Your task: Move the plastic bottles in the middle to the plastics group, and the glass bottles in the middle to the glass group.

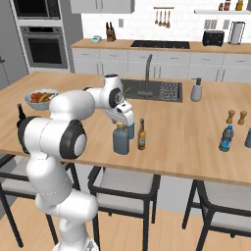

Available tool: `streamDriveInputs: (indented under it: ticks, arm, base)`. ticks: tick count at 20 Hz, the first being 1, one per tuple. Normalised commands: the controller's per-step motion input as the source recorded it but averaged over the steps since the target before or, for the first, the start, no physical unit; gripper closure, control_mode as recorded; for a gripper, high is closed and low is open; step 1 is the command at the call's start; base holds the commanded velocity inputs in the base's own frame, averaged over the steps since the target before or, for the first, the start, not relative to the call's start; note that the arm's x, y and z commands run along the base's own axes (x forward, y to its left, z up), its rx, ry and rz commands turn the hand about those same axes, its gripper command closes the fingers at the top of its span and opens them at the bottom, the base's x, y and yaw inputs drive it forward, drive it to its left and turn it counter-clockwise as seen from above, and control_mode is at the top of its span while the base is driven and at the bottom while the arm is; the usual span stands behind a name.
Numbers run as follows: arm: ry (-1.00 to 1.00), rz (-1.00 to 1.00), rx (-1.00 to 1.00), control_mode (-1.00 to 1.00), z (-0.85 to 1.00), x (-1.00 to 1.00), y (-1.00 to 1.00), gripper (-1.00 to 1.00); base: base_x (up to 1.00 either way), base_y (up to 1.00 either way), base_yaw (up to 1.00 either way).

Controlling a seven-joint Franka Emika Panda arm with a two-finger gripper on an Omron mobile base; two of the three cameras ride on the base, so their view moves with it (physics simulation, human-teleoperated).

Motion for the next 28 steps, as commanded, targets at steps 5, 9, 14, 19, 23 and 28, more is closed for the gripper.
streamDriveInputs:
  ticks: [5, 9, 14, 19, 23, 28]
  arm:
    - [0.00, 0.00, 0.00, -1.00, -0.06, -0.01, 0.00, -1.00]
    - [0.00, 0.00, 0.00, -1.00, -0.10, 0.00, 0.00, -1.00]
    - [-0.02, 0.00, 0.00, -1.00, -0.06, 0.01, 0.00, 1.00]
    - [-0.02, 0.07, -0.05, -1.00, -0.08, 0.00, 0.00, 1.00]
    - [-0.01, 0.17, -0.07, -1.00, -0.02, -0.06, 0.07, 1.00]
    - [0.00, 0.11, -0.01, -1.00, 0.14, -0.38, 0.56, 1.00]
  base:
    - [0.00, 0.00, 0.00]
    - [0.00, 0.00, 0.00]
    - [0.00, 0.00, 0.00]
    - [0.00, 0.00, 0.00]
    - [0.00, 0.00, 0.00]
    - [0.00, 0.00, 0.00]
